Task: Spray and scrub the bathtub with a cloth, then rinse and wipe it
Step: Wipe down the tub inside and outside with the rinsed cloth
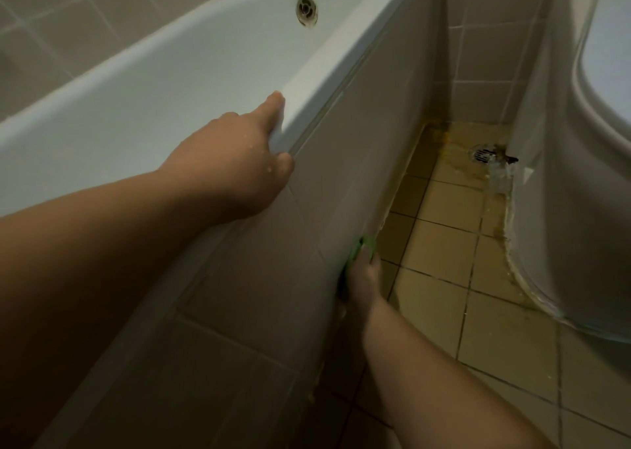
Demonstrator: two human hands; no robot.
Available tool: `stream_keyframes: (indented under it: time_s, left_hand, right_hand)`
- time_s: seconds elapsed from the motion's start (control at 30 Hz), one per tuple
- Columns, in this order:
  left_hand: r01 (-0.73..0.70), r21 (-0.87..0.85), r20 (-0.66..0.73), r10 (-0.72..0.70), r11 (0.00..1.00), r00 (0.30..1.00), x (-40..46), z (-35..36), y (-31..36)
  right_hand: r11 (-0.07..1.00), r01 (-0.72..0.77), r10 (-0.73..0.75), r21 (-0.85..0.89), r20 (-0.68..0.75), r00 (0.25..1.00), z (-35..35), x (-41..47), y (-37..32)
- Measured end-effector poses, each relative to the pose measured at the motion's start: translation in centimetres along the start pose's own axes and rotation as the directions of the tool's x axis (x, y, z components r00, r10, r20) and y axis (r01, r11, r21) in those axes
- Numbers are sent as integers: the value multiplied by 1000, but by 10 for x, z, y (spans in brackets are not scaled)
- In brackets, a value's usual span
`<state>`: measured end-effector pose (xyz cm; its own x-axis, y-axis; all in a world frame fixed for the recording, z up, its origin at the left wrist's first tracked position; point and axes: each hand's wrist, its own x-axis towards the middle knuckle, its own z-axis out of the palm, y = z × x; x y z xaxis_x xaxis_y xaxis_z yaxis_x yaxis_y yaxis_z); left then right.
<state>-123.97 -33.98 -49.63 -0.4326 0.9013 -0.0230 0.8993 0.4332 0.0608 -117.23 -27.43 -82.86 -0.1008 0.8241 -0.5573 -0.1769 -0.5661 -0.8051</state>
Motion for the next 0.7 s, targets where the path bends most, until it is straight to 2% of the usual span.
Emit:
stream_keyframes:
  time_s: [0.07, 0.2, 0.27, 0.33, 0.4, 0.47, 0.53, 0.57, 0.63, 0.7]
  left_hand:
    - [-1, -1, -7, 1, 1000, 1000, 1, 0, 1]
    - [-7, -6, 1, 7, 1000, 1000, 4, 0, 2]
    - [-8, -16, -3, 8, 1000, 1000, 4, 0, 2]
    - [-14, -50, -16, 13, 999, 1000, 2, -1, 3]
    - [-13, -102, -28, 10, 995, 1000, -1, -4, 5]
    - [7, -181, -87, -23, 984, 996, -5, -6, 5]
    - [27, -226, -131, -58, 974, 990, -6, -7, 5]
    - [28, -222, -139, -60, 975, 989, -7, -7, 6]
    - [21, -203, -133, -48, 979, 990, -8, -8, 9]
    - [26, -217, -126, -55, 976, 990, -9, -11, 12]
  right_hand:
    - [1000, -2, 2, 10, 2, 1000, 6, 6, -43]
    - [976, 214, -213, -36, 17, 977, 21, -36, -121]
    - [945, 324, -322, -42, 61, 945, 26, -66, -128]
    - [915, 403, -400, -7, 115, 909, 26, -98, -104]
    - [932, 363, -362, 22, 132, 923, 24, -123, -71]
    - [975, 222, -223, 17, 92, 971, 24, -120, -58]
    - [998, 26, -28, 61, 33, 999, 26, -103, -76]
    - [999, -16, 15, 47, 29, 999, 27, -98, -96]
    - [999, 14, -14, -29, 18, 1000, 31, -95, -138]
    - [996, 87, -87, 0, 33, 996, 37, -109, -174]
